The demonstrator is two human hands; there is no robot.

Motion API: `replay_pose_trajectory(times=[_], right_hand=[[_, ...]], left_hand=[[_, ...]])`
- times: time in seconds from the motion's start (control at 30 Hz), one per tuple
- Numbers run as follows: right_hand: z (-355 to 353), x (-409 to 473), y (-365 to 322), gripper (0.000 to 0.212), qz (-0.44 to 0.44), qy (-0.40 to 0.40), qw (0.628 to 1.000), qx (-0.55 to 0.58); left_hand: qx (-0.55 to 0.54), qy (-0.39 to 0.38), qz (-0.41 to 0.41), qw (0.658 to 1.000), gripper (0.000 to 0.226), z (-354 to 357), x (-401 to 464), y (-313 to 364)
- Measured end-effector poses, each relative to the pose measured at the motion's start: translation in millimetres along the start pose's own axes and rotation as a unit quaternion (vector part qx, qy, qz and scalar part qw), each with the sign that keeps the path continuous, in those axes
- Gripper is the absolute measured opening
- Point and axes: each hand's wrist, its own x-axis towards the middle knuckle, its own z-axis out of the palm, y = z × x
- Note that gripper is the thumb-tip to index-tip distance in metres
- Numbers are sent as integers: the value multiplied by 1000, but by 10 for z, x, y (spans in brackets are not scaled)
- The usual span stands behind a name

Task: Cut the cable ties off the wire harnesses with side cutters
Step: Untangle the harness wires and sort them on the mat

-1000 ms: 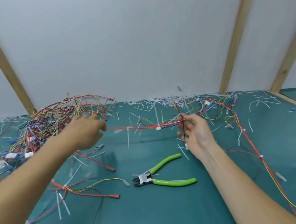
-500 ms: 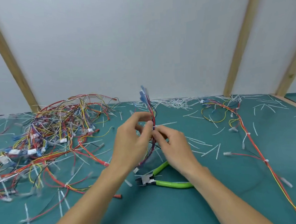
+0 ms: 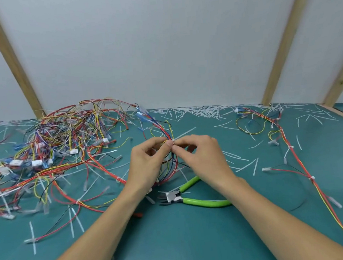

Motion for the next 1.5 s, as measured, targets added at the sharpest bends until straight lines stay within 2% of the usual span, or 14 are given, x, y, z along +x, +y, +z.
replay_pose_trajectory(times=[0.07,0.13,0.3,0.4,0.47,0.57,0.77,1.03,1.37,1.5], right_hand=[[-25,22,-6,8,52,-42,994,84],[-58,9,38,6,78,-60,988,120],[-29,-152,176,12,101,40,979,172],[-17,-163,187,8,77,59,971,218],[-26,-177,182,4,66,54,970,226],[-25,-215,179,10,73,41,967,240],[-6,-236,187,6,88,56,962,252],[-7,-223,172,8,110,51,955,271],[-5,-219,159,14,105,46,948,298],[-6,-220,192,21,104,30,947,303]], left_hand=[[-4,-2,-7,1000,10,-2,1,-14],[-3,-23,-13,1000,10,3,-15,-25],[15,-66,-9,998,8,32,-47,-23],[18,-81,-2,997,7,49,-66,-25],[16,-87,3,996,6,55,-83,-27],[17,-91,13,996,5,57,-102,-19],[31,-88,22,995,5,56,-118,-21],[68,-32,32,997,26,48,-113,-29],[106,0,63,992,20,59,-126,11],[146,-2,75,986,6,47,-126,1]])
